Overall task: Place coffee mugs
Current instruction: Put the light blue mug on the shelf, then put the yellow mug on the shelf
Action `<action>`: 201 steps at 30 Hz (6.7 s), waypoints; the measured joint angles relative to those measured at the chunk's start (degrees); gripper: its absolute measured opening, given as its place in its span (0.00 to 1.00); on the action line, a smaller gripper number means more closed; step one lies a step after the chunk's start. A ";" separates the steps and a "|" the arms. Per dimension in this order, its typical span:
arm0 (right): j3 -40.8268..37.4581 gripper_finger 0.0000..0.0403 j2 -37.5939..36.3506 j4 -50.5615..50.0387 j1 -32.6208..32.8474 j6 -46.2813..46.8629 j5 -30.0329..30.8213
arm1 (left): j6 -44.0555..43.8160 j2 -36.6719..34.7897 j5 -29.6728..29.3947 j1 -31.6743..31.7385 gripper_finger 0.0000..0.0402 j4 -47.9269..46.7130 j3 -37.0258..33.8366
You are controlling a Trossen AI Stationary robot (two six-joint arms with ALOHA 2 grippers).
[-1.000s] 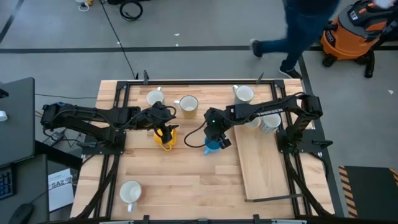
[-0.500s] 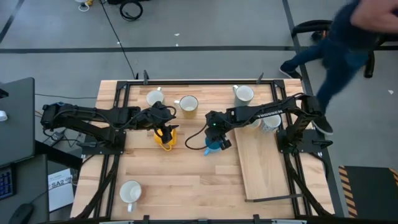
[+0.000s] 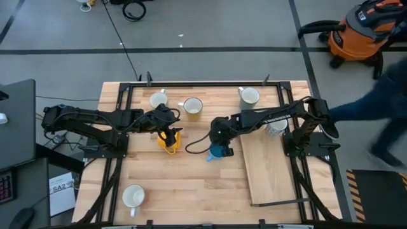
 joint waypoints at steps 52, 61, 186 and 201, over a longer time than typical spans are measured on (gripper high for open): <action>-8.65 0.08 -31.92 -58.02 41.58 121.74 13.28 | -0.20 -0.01 0.00 -0.01 0.51 -0.02 -0.02; -18.66 0.07 -40.80 -58.26 41.58 130.91 13.30 | -0.20 -0.01 -0.01 -0.01 0.51 -0.02 -0.02; -6.34 0.40 -41.93 -34.70 41.31 75.34 25.30 | -45.50 38.31 4.28 -0.03 0.51 -54.98 45.48; -6.34 0.40 -41.89 -28.65 41.30 63.69 25.31 | -48.13 46.73 4.25 0.01 0.51 -59.07 45.46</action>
